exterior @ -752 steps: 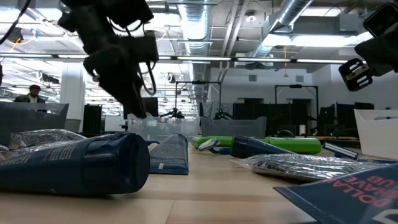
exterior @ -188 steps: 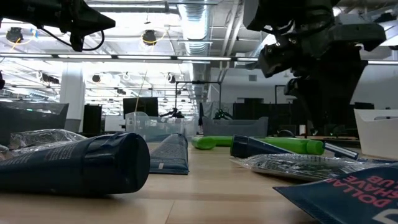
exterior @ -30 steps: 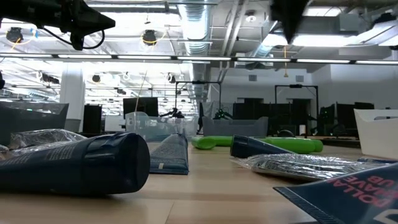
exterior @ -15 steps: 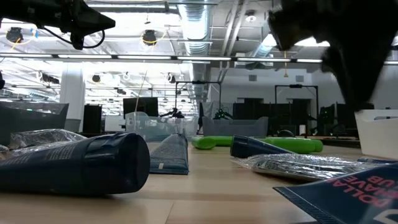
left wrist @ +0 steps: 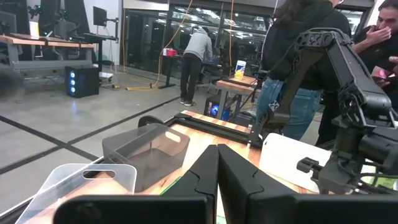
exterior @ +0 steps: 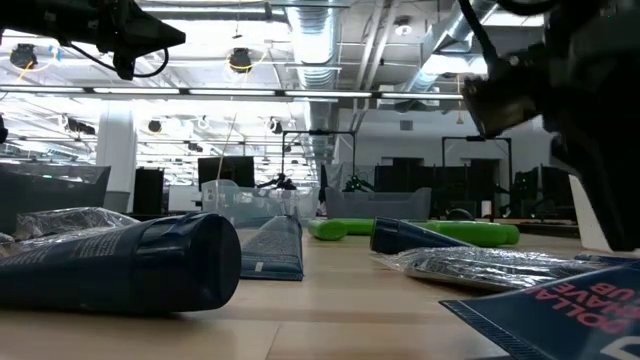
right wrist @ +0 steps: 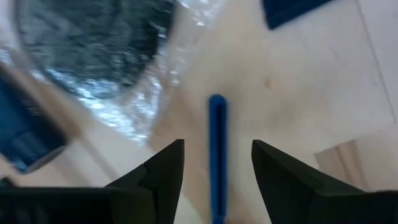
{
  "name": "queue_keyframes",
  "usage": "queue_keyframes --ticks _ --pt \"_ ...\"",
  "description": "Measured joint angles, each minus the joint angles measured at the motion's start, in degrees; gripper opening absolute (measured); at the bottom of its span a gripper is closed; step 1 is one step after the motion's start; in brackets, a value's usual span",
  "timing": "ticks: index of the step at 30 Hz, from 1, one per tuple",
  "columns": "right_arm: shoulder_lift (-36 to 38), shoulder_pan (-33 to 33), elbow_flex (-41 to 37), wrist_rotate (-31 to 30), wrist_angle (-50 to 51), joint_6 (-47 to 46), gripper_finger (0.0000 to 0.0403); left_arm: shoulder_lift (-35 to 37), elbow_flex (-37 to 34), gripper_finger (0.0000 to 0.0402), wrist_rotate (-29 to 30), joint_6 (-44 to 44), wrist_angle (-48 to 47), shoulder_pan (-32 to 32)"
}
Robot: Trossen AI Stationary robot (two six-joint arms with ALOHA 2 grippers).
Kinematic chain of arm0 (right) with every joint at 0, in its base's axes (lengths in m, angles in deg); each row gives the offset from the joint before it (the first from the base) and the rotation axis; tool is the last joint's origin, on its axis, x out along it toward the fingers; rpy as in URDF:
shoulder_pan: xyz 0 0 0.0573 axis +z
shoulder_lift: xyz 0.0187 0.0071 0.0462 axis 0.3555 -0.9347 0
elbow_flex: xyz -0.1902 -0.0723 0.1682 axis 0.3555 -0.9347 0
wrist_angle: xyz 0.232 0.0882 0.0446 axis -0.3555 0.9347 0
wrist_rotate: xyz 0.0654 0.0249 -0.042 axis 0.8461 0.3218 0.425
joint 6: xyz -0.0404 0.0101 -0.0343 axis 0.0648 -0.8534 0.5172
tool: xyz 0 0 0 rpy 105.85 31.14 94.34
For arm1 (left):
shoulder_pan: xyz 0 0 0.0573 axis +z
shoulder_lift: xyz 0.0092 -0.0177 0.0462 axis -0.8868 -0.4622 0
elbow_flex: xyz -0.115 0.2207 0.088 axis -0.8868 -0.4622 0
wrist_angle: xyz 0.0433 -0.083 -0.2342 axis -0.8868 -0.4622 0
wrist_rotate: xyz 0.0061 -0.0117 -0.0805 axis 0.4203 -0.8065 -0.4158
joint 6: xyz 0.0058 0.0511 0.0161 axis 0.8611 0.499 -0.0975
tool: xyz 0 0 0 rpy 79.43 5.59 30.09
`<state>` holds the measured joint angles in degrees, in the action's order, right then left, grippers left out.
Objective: Pick & Place Travel size toiletries
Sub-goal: Put the blue razor into the white transparent bin
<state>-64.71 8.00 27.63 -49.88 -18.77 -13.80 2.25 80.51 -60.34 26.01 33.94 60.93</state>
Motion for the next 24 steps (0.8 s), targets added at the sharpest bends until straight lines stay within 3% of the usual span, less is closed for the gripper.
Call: queue_keyframes --ticks 11,24 --pt "0.15 0.04 -3.75 -0.65 -5.14 -2.62 0.0182 -0.01 0.00 0.0000 0.00 0.00 -0.02 0.00" --pt "0.26 -0.47 -6.37 -0.90 -6.14 -0.14 0.0128 -0.02 0.00 0.0000 0.00 0.02 -0.02 0.00"
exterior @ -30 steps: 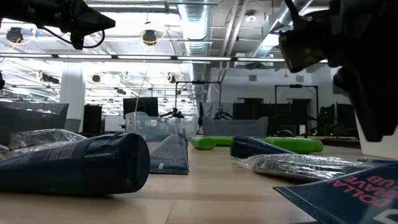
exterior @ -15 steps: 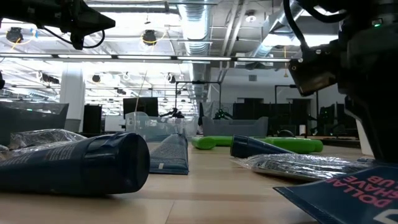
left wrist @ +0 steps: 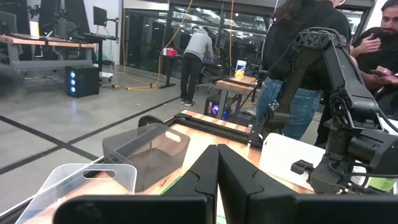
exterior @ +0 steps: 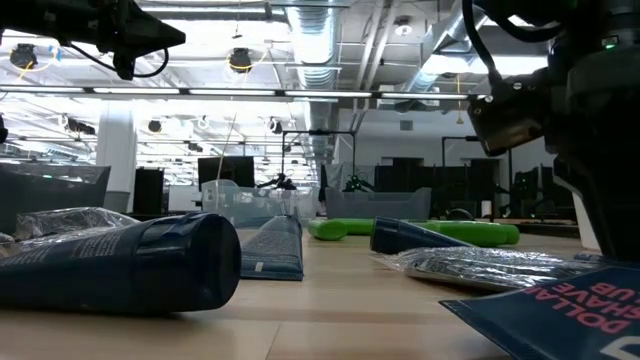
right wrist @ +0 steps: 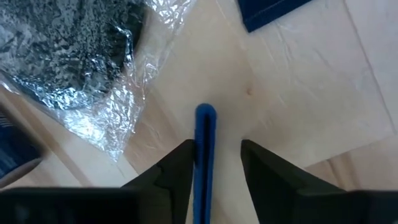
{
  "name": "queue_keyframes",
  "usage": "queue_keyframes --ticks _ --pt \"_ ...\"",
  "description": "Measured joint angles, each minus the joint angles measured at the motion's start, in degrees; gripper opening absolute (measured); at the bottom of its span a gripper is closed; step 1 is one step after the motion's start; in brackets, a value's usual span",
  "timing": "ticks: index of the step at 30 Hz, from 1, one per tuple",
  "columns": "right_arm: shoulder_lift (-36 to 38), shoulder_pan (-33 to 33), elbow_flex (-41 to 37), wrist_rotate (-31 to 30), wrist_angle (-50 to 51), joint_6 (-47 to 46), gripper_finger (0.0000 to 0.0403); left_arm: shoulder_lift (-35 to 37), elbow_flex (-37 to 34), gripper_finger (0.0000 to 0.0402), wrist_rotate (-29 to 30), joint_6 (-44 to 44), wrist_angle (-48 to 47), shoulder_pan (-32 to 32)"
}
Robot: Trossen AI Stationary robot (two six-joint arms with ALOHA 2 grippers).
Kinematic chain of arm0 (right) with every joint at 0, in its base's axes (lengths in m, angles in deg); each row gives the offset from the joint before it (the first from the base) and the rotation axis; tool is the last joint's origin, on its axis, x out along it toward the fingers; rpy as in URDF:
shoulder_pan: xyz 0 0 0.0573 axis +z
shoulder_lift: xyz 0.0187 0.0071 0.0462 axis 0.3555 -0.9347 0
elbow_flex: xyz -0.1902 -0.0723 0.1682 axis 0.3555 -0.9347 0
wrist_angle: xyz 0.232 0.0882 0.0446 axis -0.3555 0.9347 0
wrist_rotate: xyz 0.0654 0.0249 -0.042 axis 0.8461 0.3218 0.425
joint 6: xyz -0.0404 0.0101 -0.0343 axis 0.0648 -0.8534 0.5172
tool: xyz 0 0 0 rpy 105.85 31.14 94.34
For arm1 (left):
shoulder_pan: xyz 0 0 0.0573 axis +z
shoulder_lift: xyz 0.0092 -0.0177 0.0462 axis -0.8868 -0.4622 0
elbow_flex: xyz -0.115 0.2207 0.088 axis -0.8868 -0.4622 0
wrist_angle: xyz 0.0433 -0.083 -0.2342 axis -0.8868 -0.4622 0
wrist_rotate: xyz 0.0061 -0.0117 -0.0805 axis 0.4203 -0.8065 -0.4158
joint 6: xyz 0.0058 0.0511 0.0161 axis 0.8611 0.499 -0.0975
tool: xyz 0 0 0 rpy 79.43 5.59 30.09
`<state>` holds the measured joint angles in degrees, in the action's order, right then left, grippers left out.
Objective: Pick & Place Travel size toiletries
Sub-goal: Put the blue razor into the white transparent bin
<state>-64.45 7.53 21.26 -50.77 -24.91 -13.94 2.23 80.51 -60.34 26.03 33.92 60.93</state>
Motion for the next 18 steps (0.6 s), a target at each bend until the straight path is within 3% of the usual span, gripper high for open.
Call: queue_keyframes --ticks 12,18 --pt "-0.09 -2.99 -0.15 0.25 0.78 0.16 0.0019 0.02 0.00 0.0000 0.02 0.00 0.00 0.00" --pt "-0.18 -4.73 0.53 0.49 0.09 0.22 0.0016 0.01 0.00 0.0000 0.02 0.00 0.00 0.00"
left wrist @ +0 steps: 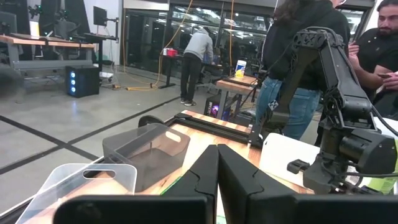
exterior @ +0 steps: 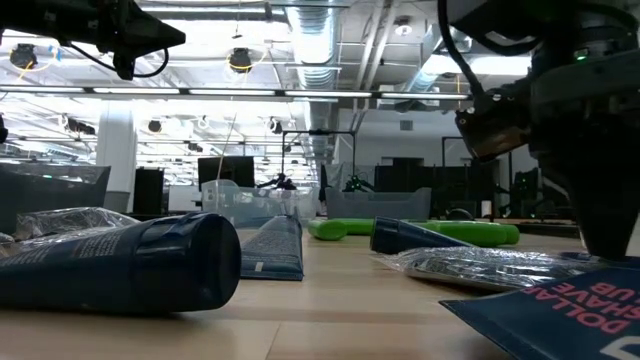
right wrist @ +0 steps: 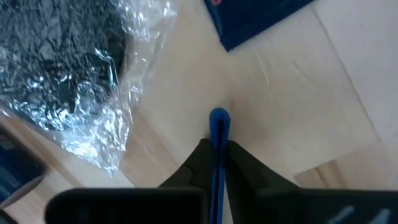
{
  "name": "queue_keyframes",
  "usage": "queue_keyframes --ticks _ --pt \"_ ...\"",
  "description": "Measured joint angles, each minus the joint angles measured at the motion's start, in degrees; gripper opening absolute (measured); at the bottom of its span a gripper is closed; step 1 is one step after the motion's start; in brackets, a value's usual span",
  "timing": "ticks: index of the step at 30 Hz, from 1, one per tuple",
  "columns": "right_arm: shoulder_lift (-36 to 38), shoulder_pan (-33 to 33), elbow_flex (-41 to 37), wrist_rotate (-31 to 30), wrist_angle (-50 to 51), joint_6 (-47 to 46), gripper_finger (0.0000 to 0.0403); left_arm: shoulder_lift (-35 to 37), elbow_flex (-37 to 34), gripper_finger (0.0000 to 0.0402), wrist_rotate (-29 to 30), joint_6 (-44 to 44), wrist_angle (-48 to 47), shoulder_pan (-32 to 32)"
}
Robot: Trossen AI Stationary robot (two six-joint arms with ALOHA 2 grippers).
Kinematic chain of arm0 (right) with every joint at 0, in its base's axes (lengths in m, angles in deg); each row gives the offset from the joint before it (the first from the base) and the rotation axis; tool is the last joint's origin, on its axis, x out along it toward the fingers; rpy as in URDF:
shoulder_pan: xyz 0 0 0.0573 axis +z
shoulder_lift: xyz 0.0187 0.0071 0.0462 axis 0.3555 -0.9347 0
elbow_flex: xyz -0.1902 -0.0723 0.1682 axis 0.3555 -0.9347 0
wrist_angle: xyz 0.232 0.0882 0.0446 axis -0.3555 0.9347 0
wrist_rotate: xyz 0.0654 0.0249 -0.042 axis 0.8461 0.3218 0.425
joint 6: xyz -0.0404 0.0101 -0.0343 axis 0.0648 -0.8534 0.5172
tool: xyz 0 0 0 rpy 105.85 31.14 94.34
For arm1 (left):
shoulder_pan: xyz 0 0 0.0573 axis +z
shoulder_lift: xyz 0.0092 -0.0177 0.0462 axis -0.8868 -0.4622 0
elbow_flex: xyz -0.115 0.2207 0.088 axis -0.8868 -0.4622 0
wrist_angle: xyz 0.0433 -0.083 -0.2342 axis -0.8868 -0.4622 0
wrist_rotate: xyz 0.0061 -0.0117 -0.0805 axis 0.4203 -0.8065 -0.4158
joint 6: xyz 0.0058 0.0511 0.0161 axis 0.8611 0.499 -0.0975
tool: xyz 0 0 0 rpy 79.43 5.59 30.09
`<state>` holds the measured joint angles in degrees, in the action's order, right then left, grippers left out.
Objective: Pick & Place Travel size toiletries
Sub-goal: Put the blue razor into the white transparent bin
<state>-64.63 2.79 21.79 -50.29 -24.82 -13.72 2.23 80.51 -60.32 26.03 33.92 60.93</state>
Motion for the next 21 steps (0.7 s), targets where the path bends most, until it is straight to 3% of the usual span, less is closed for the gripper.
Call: queue_keyframes --ticks 10,21 --pt "-0.50 -5.51 4.58 -5.28 -0.69 6.26 0.0012 0.00 0.00 0.0000 0.02 1.07 0.02 0.00" --pt "-0.19 -15.02 13.45 -4.43 0.63 20.19 0.0015 -0.01 0.00 0.0000 0.01 1.07 0.04 0.01"
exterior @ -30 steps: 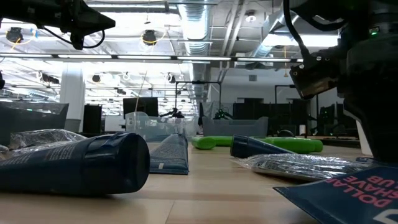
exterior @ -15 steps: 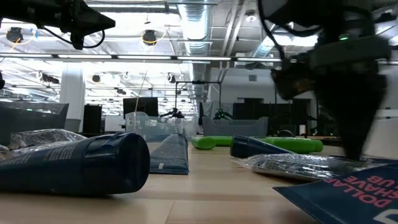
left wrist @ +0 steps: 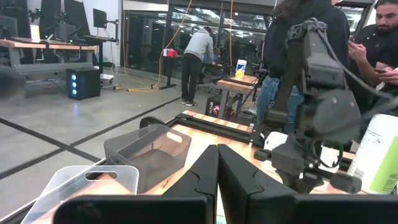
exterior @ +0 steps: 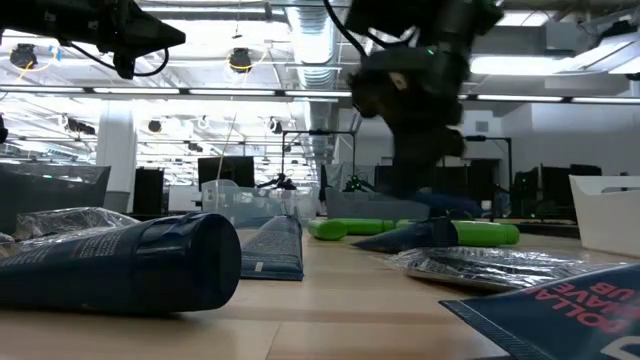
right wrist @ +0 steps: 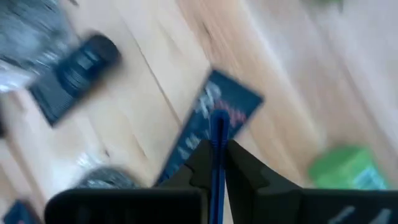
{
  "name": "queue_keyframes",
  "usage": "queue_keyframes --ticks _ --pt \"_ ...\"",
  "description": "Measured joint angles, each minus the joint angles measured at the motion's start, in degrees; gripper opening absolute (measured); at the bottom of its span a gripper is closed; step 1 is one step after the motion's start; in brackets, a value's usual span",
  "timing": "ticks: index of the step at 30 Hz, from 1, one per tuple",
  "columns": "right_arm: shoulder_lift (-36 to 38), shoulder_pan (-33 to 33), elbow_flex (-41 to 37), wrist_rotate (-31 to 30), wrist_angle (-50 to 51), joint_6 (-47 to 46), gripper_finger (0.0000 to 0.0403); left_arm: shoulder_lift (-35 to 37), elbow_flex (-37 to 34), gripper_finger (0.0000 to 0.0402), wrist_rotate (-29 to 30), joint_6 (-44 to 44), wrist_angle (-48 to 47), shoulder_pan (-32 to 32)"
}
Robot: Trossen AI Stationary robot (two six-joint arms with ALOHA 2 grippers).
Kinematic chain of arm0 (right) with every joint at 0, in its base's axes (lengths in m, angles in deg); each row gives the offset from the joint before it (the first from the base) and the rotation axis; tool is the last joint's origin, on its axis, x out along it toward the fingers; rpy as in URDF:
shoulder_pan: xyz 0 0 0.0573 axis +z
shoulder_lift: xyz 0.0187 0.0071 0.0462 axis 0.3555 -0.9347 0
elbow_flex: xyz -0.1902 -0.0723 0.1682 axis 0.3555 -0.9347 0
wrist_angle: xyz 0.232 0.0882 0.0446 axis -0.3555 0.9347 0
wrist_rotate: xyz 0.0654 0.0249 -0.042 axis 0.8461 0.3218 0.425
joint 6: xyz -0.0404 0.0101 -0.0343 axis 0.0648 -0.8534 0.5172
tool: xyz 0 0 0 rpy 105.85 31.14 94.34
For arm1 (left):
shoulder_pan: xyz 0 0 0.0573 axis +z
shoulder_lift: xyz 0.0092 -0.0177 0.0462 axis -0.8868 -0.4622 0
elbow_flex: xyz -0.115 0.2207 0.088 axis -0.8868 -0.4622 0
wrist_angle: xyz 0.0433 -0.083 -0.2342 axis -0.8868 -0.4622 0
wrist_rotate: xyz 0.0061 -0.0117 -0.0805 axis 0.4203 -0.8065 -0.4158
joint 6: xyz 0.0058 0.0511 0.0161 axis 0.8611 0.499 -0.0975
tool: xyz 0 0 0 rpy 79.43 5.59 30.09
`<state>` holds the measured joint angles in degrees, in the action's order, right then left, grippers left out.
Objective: Pick & Place Travel size toiletries
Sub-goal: Put the blue razor into the white transparent bin
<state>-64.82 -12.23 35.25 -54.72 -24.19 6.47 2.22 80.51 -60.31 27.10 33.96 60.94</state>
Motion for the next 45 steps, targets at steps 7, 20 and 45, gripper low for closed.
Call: queue_keyframes --ticks 7,20,45 --pt "0.00 -9.24 7.85 -4.33 -1.72 11.52 0.0016 0.01 0.00 0.0000 0.00 0.29 0.00 0.01" --pt "0.00 -25.45 11.59 -5.43 -26.00 17.30 0.0018 0.01 0.00 0.0000 0.01 0.37 0.00 0.00" --pt "-15.57 -29.50 22.46 -4.84 -45.32 16.71 0.0025 -0.04 0.00 0.0000 0.01 0.39 0.02 0.01"
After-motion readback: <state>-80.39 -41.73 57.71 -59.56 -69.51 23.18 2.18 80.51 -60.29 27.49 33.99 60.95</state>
